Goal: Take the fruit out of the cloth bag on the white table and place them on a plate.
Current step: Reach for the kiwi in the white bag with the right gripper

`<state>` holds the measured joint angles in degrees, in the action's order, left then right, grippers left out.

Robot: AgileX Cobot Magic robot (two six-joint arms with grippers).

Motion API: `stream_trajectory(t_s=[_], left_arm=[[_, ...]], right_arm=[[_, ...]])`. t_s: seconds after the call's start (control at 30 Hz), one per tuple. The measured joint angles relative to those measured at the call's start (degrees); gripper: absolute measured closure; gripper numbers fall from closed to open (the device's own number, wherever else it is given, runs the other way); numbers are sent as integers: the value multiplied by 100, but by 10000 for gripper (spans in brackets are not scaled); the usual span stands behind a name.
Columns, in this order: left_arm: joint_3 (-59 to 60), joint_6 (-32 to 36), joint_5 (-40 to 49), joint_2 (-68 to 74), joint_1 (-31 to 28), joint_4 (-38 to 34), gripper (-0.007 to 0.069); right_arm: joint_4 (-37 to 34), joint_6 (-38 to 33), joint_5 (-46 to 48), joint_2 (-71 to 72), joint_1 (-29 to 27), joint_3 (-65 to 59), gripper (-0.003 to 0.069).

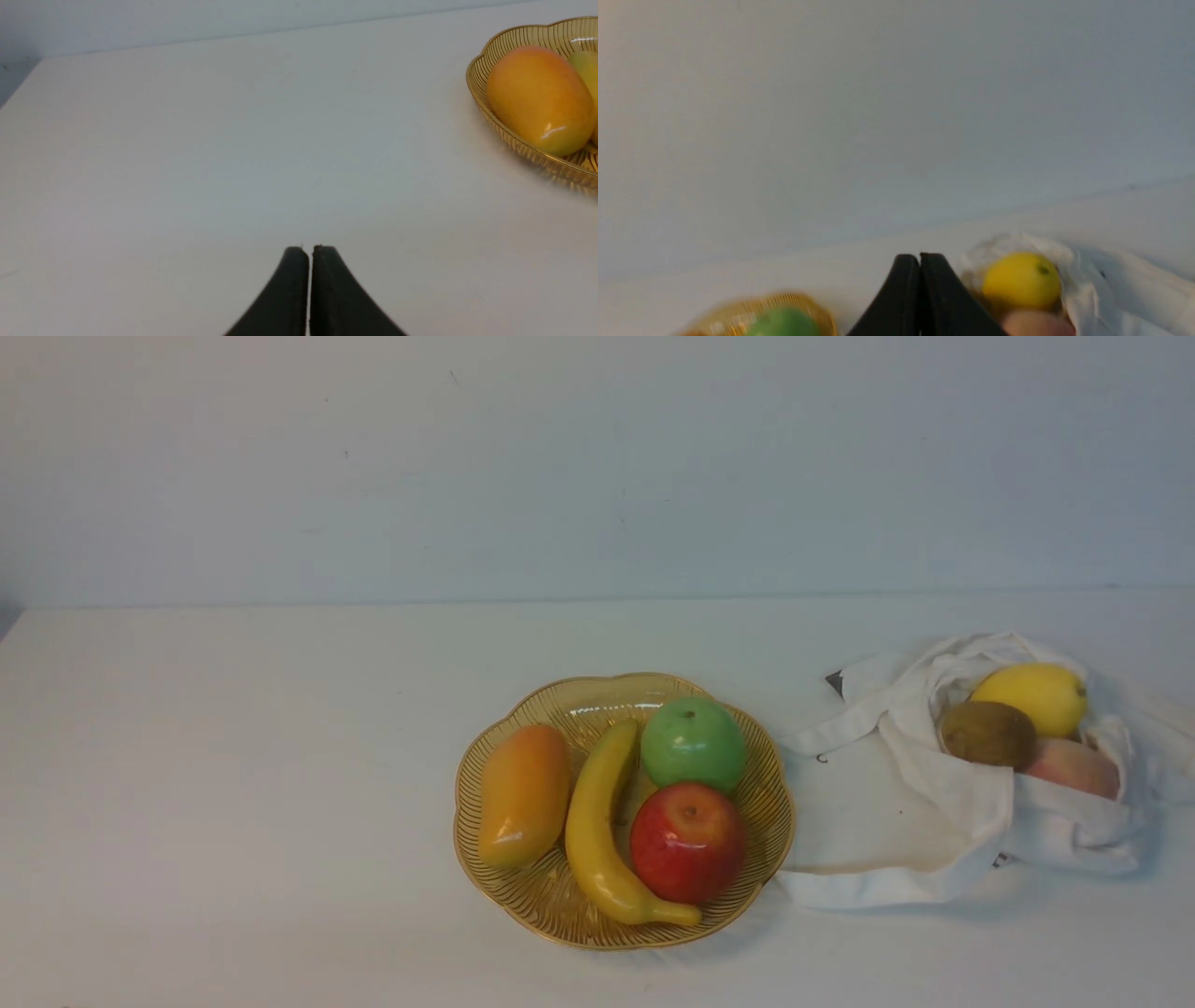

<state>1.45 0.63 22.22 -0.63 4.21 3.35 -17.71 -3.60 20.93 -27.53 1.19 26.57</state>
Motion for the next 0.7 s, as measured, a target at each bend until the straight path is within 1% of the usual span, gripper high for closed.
stream_trajectory(t_s=[0.1, 0.17, 0.3, 0.47, 0.57, 0.7], left_arm=[[0, 0, 0, 0, 0, 0, 632], [0, 0, 0, 0, 0, 0, 632], [0, 0, 0, 0, 0, 0, 632], [0, 0, 0, 0, 0, 0, 632], [0, 0, 0, 0, 0, 0, 632], [0, 0, 0, 0, 0, 0, 632]], right_arm=[[145, -472, 899, -1118, 0, 778, 671], [180, -692, 1207, -1836, 0, 1150, 671], [195, -1073, 1600, -3155, 0, 1918, 671], [112, -1113, 1790, -4356, 0, 2658, 664], [112, -1138, 1880, -4908, 0, 2944, 640], [112, -1157, 1881, -5619, 0, 3277, 562]])
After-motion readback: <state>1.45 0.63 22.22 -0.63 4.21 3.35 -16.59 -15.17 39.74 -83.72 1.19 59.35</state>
